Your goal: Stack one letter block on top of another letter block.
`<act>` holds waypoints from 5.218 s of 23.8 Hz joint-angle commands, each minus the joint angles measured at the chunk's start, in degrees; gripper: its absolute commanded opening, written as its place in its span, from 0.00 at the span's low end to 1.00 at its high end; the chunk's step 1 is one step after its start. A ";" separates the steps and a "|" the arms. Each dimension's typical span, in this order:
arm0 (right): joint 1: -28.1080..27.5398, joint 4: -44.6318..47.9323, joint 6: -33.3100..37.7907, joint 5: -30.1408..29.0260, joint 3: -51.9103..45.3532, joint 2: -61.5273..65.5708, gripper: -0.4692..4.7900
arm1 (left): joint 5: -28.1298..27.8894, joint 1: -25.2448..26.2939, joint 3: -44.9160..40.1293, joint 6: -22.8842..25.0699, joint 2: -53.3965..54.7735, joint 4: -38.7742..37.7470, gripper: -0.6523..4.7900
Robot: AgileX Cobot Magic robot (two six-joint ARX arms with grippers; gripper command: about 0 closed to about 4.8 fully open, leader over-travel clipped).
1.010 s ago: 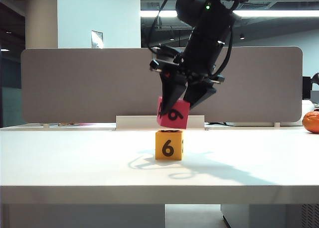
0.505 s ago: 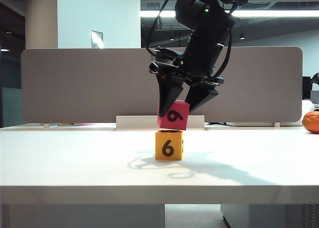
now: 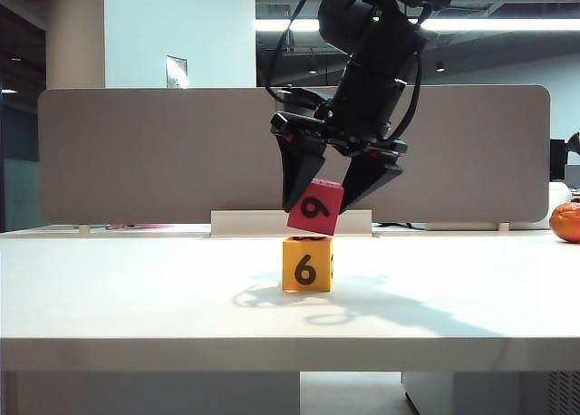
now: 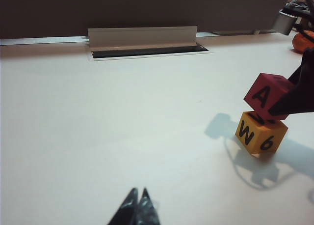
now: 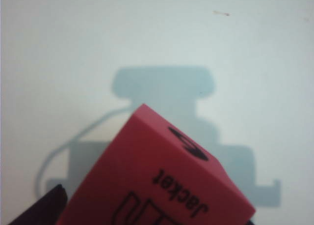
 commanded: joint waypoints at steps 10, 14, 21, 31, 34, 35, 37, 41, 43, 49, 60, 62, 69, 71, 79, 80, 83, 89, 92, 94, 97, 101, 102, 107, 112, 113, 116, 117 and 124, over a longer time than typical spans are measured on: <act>0.15 0.55 0.00 -0.04 0.33 -0.46 0.85 | 0.20 -0.04 0.35 0.07 0.00 0.52 0.11; 0.15 1.64 -0.02 0.46 0.33 -0.48 0.85 | 0.20 -0.04 0.35 0.04 0.00 0.50 0.11; 0.09 1.95 -0.35 2.54 0.37 -0.70 0.85 | 0.20 -0.04 0.35 0.04 0.00 0.50 0.11; 0.04 -0.46 -0.37 2.29 6.47 -2.27 0.85 | 0.20 -0.04 0.35 0.04 -0.02 0.48 0.11; 0.04 -1.29 -0.39 2.38 9.42 -2.29 0.85 | 0.22 -0.04 0.35 0.04 -0.02 0.46 0.11; 0.02 -1.29 -0.39 2.54 10.16 -2.29 0.85 | 0.24 -0.04 0.35 0.04 -0.02 0.46 0.11; -0.76 -1.40 -0.42 2.99 12.17 -2.43 0.77 | 0.24 -0.04 0.35 0.04 -0.02 0.46 0.11; -1.84 -1.55 -0.68 6.14 13.35 -3.26 0.32 | 0.26 -0.04 0.35 0.04 -0.02 0.39 0.11; -2.64 -1.55 -1.16 6.95 13.33 -3.80 0.23 | 0.28 -0.04 0.35 0.04 -0.04 0.28 0.11; -6.84 -1.66 -1.62 6.56 13.25 -5.27 0.10 | 0.35 -0.04 0.35 0.04 -0.02 0.02 0.11; -18.32 -0.66 -1.03 0.09 7.23 -17.35 0.09 | 0.28 -0.04 0.35 0.07 0.00 -0.02 0.11; -20.70 2.05 -0.22 -0.04 0.42 -21.97 0.09 | 0.22 -0.04 0.35 0.07 0.00 -0.02 0.11; -26.53 14.40 5.09 -4.20 -19.04 -34.67 0.09 | 0.26 -0.04 0.33 0.04 0.00 -0.02 0.11; -27.52 18.12 6.10 -4.15 -24.20 -38.25 0.09 | 0.26 -0.04 0.33 0.04 0.00 -0.02 0.11; -28.06 24.35 10.84 -3.72 -37.77 -49.00 0.09 | 0.31 -0.04 0.33 0.02 -0.02 -2.16 0.11; -28.06 25.86 11.98 -3.72 -39.95 -50.69 0.09 | 0.28 -0.04 0.33 0.02 -0.02 -3.15 0.11; -28.06 28.41 13.81 -3.76 -45.09 -54.88 0.09 | 0.31 -0.04 0.33 -0.22 -0.04 -5.05 0.11; -28.04 31.61 15.02 -3.87 -51.93 -61.22 0.09 | 0.33 -0.04 0.33 -0.20 -0.07 -5.03 0.11; -28.04 33.83 15.06 -3.89 -55.21 -63.78 0.09 | 0.28 -0.04 0.33 -0.17 -0.07 -5.03 0.11; -28.04 34.10 15.17 -3.72 -56.59 -65.09 0.09 | 0.22 -0.04 0.33 -0.17 -0.04 -5.05 0.11; -28.04 35.80 15.39 -3.54 -59.28 -67.49 0.09 | 0.24 -0.04 0.33 -0.17 -0.07 -5.05 0.11; -28.04 36.98 16.06 -3.45 -62.16 -70.23 0.09 | 0.22 -0.04 0.33 -0.17 -0.07 -5.05 0.11; -28.04 37.05 16.44 -3.50 -62.82 -70.79 0.09 | 0.22 -0.04 0.33 -0.17 -0.07 -5.03 0.11; -28.04 37.00 16.57 -3.69 -67.73 -73.88 0.09 | 0.22 -0.04 0.33 -0.17 -0.07 -5.05 0.11; -28.04 36.92 16.17 -4.11 -67.87 -74.07 0.09 | 0.20 -0.04 0.33 -0.17 -0.07 -5.03 0.11; -28.06 36.59 15.58 -3.93 -67.87 -74.05 0.09 | 0.20 -0.04 0.33 -0.17 -0.07 -5.05 0.11; -28.04 34.29 15.37 -4.24 -67.87 -74.05 0.09 | 0.20 -0.04 0.33 -0.17 -0.07 -5.05 0.11; -28.06 33.92 15.17 -4.13 -67.87 -74.05 0.09 | 0.22 -0.04 0.33 -0.17 -0.07 -5.05 0.11; -28.04 34.45 8.46 -1.42 -67.95 -74.03 0.09 | 0.17 -0.04 0.33 -0.17 -0.07 -5.03 0.11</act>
